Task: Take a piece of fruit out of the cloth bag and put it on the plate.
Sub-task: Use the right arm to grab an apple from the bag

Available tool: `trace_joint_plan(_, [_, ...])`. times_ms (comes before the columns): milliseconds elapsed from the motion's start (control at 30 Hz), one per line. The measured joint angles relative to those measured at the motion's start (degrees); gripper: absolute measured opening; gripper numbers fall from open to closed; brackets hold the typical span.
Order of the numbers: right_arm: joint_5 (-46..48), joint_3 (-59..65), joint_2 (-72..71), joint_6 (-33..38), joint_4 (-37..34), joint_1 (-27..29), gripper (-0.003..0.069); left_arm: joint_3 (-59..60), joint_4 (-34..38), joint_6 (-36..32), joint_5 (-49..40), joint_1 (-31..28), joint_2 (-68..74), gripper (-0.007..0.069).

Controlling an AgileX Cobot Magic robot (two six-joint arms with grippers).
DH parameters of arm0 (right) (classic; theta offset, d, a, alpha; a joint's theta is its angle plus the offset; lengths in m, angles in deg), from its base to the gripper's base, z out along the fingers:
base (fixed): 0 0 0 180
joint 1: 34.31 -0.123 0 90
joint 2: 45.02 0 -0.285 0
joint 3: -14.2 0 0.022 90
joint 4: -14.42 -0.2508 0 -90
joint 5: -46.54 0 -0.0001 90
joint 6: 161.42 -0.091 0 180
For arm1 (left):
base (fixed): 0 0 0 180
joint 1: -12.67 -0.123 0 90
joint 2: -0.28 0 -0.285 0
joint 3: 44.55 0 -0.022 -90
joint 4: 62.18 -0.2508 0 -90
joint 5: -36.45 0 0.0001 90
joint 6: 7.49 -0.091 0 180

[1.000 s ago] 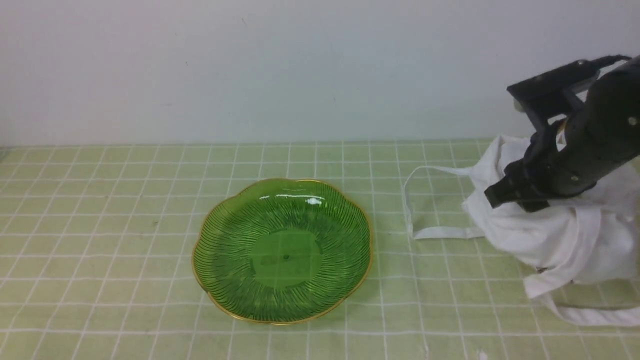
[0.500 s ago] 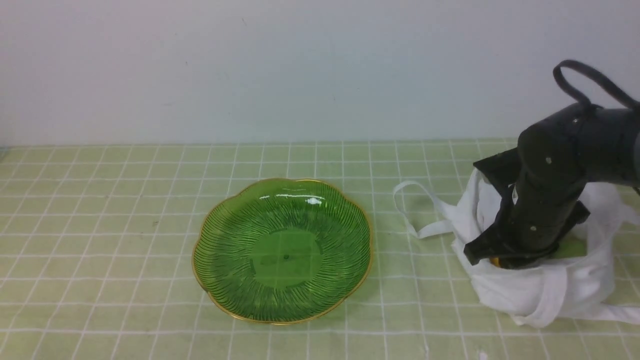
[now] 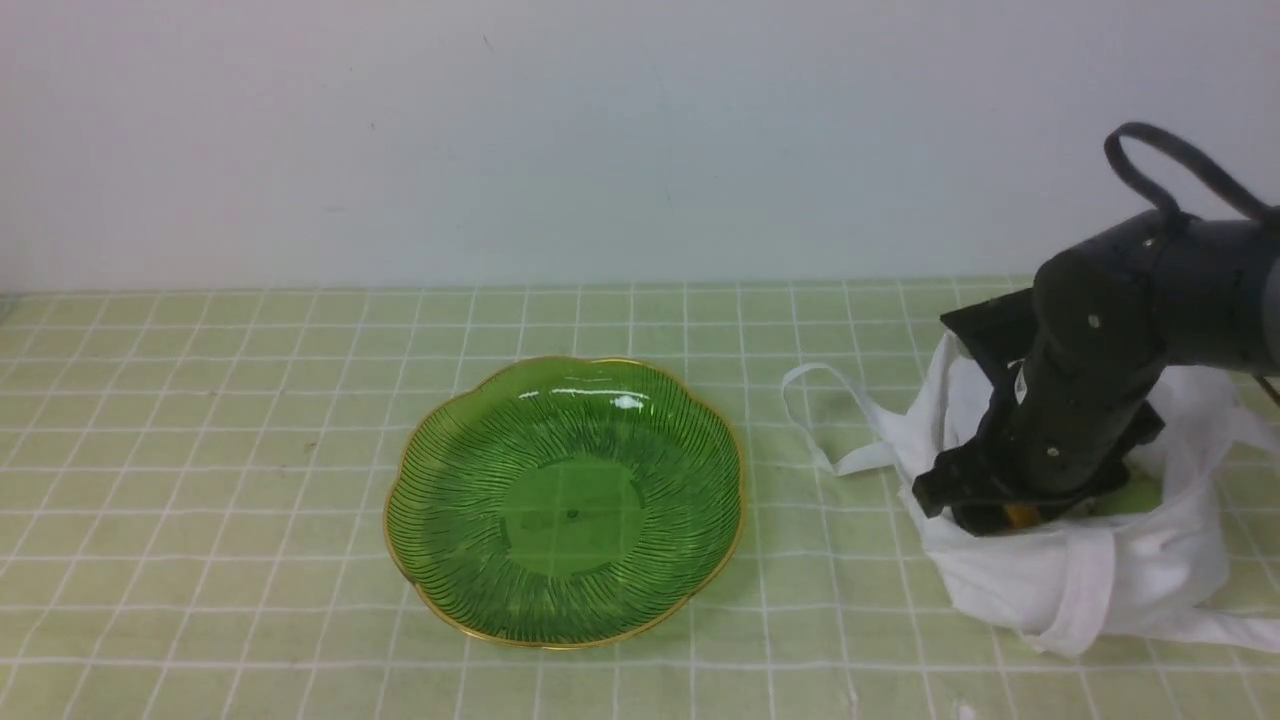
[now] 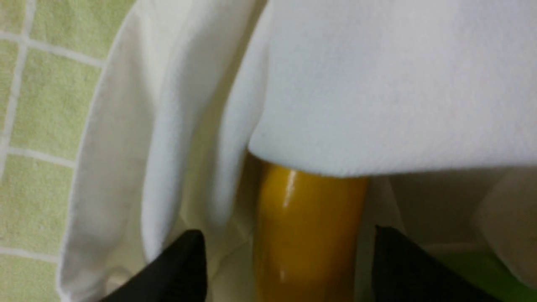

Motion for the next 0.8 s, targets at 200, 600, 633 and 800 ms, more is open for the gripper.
trace_joint_plan(200, [-0.37,0.0,1.92,-2.98,5.56,0.0,0.0541,0.0,0.0,0.0,0.0,0.0,0.0,-0.0008])
trace_joint_plan(600, [0.0,-0.14,3.49,-2.53,3.9,0.0,0.0323,0.0,0.0,0.0,0.0,0.0,0.0,-0.0008])
trace_joint_plan(633, [0.3,-0.14,3.05,-2.49,3.9,0.0,0.0324,0.0,0.0,0.0,0.0,0.0,0.0,-0.0008])
trace_joint_plan(800, [2.88,-0.03,-3.33,-2.29,1.82,0.0,0.0324,0.0,0.0,0.0,0.0,0.0,0.0,-0.0008])
